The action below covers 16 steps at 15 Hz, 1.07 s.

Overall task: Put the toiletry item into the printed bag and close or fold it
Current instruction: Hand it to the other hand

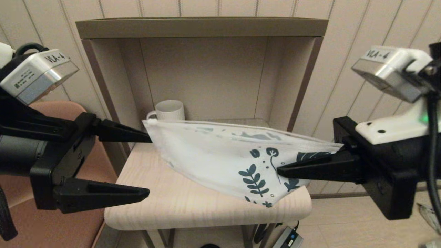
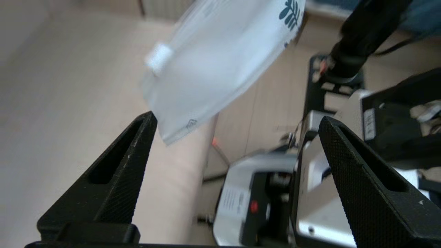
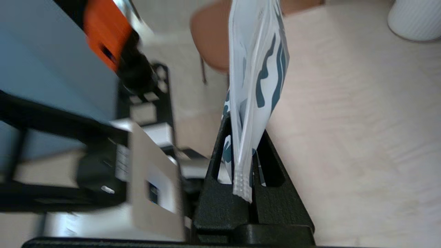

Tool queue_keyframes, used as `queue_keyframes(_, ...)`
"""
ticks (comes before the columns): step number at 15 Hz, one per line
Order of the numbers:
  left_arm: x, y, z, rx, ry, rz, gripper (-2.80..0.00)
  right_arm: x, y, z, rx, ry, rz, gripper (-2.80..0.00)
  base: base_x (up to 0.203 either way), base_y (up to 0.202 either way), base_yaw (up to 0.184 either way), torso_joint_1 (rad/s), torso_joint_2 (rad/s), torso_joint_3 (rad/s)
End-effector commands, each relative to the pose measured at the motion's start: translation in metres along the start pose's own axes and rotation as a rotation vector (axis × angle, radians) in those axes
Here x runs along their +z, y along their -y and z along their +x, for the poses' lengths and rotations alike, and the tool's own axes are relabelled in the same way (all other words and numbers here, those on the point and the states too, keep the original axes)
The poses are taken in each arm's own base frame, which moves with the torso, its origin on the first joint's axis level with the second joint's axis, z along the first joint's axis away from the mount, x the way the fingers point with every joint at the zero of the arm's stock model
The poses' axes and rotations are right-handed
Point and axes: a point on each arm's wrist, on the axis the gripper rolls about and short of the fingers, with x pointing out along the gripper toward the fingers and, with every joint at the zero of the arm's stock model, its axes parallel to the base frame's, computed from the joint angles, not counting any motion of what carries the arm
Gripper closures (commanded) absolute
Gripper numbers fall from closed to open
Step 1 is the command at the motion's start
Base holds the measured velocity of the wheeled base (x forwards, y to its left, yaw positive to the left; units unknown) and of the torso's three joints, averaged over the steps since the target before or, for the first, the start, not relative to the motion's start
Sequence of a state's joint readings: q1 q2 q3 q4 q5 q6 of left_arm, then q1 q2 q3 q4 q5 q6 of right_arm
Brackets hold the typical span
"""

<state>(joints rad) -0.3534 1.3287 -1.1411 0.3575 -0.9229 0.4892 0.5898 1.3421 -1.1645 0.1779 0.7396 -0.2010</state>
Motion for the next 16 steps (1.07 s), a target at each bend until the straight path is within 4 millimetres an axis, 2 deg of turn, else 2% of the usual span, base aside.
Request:
queue_keyframes(1,-0.003,-0.009,0.004,-0.023,0.009,-0.012,-2.8,0.007,-0.002,-0.003,0.029,0.025,0.013,0.0,0.0,0.0,0.0,0.0,0.0,0.0)
queue_keyframes(4,-0.004,-0.024,0.016,-0.099,0.037,-0.031,-2.8,0.014,0.011,0.001,0.112,0.049,0.056,0.0,0.0,0.0,0.0,0.0,0.0,0.0)
queue_keyframes(6,-0.004,-0.042,0.024,-0.11,0.043,-0.043,-2.8,0.021,0.028,0.008,0.109,0.054,0.065,0.0,0.0,0.0,0.0,0.0,0.0,0.0)
queue_keyframes(8,-0.004,-0.06,0.029,-0.135,0.068,-0.051,-2.8,0.03,0.038,-0.002,0.06,0.053,0.084,0.0,0.0,0.0,0.0,0.0,0.0,0.0)
queue_keyframes(10,0.007,-0.073,0.029,-0.158,0.103,-0.044,-2.8,0.039,0.042,-0.019,0.012,0.012,0.153,0.0,0.0,0.0,0.0,0.0,0.0,0.0)
queue_keyframes(11,0.013,-0.076,0.027,-0.173,0.109,-0.071,-2.8,0.04,0.045,-0.024,-0.004,-0.015,0.195,0.0,0.0,0.0,0.0,0.0,0.0,0.0)
queue_keyframes(14,0.012,-0.077,0.02,-0.159,0.096,-0.122,-2.8,0.024,0.063,-0.011,0.006,-0.069,0.203,0.0,0.0,0.0,0.0,0.0,0.0,0.0)
queue_keyframes(16,0.016,-0.066,0.011,-0.148,0.105,-0.102,-2.8,0.017,0.071,0.001,0.035,-0.093,0.166,0.0,0.0,0.0,0.0,0.0,0.0,0.0)
